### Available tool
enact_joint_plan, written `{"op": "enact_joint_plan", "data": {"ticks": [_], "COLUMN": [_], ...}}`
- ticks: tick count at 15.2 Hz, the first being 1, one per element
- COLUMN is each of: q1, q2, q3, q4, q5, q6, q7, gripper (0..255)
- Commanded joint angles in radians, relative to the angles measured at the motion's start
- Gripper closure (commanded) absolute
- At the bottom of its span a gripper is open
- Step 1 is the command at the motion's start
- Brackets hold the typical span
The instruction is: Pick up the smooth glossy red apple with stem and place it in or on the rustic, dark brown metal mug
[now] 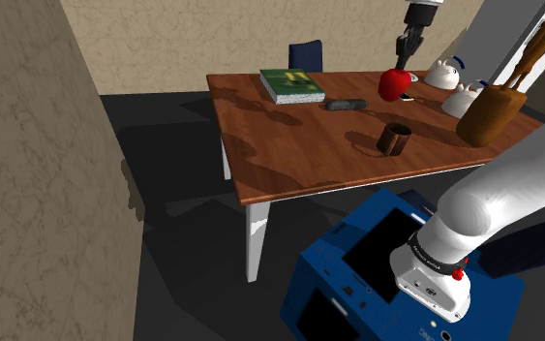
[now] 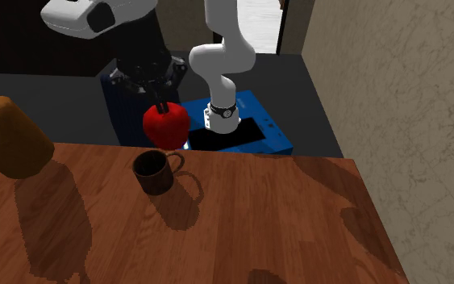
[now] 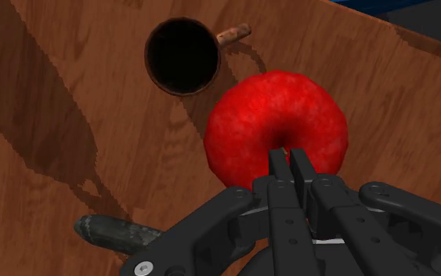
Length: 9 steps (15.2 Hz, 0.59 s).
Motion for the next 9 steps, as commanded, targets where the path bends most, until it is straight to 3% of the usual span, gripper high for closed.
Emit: {"op": "enact_joint_plan", "data": {"ticks": [1,6,9], "q1": [-0.02,-0.06,-0.061], "q2": [-0.03,-0.072,-0.082], "q3": [-0.024,-0.077,-0.078], "q4": [-0.014,-0.003,-0.054], "q5": [-0.019,-0.057,-0.06], "q6": [-0.015,-0.06,-0.019], "q7": [-0.042,-0.134,-0.131], "gripper": [255,255,255]}}
